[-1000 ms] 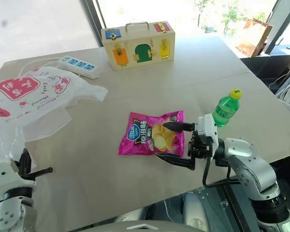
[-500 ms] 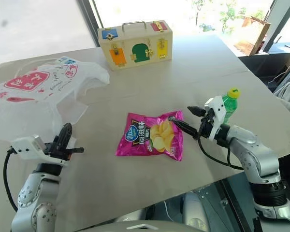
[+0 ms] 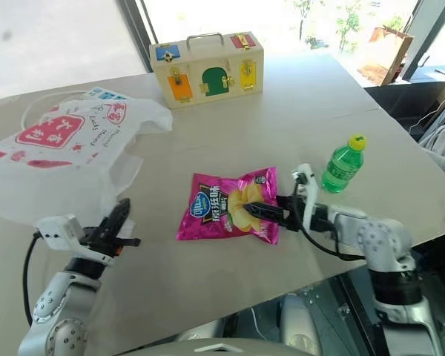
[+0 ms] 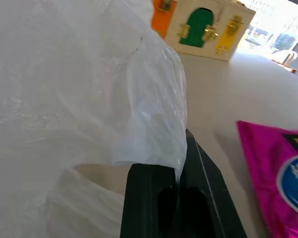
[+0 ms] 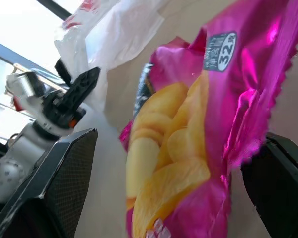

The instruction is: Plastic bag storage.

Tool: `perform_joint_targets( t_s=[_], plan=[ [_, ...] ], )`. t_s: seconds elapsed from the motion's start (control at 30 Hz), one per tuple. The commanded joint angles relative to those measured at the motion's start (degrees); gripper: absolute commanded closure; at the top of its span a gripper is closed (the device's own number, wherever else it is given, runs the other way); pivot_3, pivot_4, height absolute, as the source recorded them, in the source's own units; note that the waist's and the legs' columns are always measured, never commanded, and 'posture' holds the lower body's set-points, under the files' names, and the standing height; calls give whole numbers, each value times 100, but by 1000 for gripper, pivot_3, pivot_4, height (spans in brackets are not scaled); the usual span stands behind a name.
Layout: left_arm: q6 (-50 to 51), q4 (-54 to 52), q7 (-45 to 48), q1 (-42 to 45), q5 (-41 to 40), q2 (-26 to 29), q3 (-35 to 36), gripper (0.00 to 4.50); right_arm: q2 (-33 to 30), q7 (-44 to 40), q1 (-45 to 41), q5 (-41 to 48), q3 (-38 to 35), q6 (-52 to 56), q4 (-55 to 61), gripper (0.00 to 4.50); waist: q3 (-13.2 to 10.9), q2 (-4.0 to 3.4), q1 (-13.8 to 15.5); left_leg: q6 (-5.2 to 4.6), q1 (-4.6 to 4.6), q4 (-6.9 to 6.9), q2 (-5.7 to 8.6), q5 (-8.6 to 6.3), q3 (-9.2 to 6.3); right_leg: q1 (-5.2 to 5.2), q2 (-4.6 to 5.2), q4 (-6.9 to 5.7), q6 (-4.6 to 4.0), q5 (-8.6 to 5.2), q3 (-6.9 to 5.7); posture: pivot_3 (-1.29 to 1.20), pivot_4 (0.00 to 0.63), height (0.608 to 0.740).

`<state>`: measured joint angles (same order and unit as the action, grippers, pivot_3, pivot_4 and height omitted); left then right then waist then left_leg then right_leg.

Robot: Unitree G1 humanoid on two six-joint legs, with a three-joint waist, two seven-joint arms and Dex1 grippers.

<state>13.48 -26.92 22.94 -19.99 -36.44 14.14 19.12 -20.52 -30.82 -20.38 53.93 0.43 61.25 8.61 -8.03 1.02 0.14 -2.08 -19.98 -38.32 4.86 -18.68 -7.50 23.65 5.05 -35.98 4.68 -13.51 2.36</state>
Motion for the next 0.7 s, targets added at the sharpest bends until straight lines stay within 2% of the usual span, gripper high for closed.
perform_joint_targets(
  t_s=[0.03, 0.1, 0.13, 0.17, 0.27, 0.43, 0.57, 0.7],
  plan=[
    [64, -422, 462, -194, -425, 245, 67, 4464, 113, -106, -224, -233, 140, -107, -209, 0, -1, -2, -9, 0, 0, 1, 0, 0, -1, 0, 0, 1, 0, 0, -1, 0, 150, 740],
    [127, -423, 595, -240, -630, 338, 139, 4464, 119, -207, -235, -276, 257, 1, -198, 0, -3, -5, -8, 0, -1, 3, 3, 0, -2, 0, 4, 5, -1, -1, -1, 0, 150, 740],
    [144, -422, 637, -251, -703, 369, 160, 4500, 128, -229, -238, -277, 276, 53, -195, 524, -3, -6, -9, -1, -2, 3, 4, -1, -2, 0, 4, 7, -1, -1, -1, 0, 150, 740],
    [155, -422, 666, -255, -754, 389, 168, 4500, 137, -246, -242, -277, 274, 82, -195, 740, -3, -6, -16, -1, -2, 3, 4, -1, -2, 0, 4, 7, -1, -1, -1, 0, 150, 740],
    [209, -411, 778, -228, -965, 457, 200, 4500, 125, -303, -272, -311, 277, 111, -188, 2213, -4, -6, -29, -1, -2, 2, 3, -1, -2, 0, 3, 6, -1, 0, -1, 0, 150, 740],
    [165, -299, 789, -42, -1079, 450, 236, 4500, 193, -303, -436, -127, -76, 119, -185, 4398, -4, -7, -58, -1, -2, 2, 3, 0, -2, 0, 3, 5, 0, 0, -1, 0, 150, 740],
    [173, -66, 771, 349, -1052, 465, 183, 4500, 240, -175, -679, 100, -437, 194, -123, 4463, -4, -8, -60, -1, -2, 1, 3, 0, -4, 0, 3, 5, 0, 0, -2, 0, 150, 740],
    [232, 310, 795, 1244, -946, 464, -113, 4500, 217, -2, -1188, 460, -956, 274, -71, 4463, -7, -11, -59, 0, -2, 0, 4, 0, -6, -1, 2, 3, 0, 0, -5, 0, 150, 740]
  ],
)
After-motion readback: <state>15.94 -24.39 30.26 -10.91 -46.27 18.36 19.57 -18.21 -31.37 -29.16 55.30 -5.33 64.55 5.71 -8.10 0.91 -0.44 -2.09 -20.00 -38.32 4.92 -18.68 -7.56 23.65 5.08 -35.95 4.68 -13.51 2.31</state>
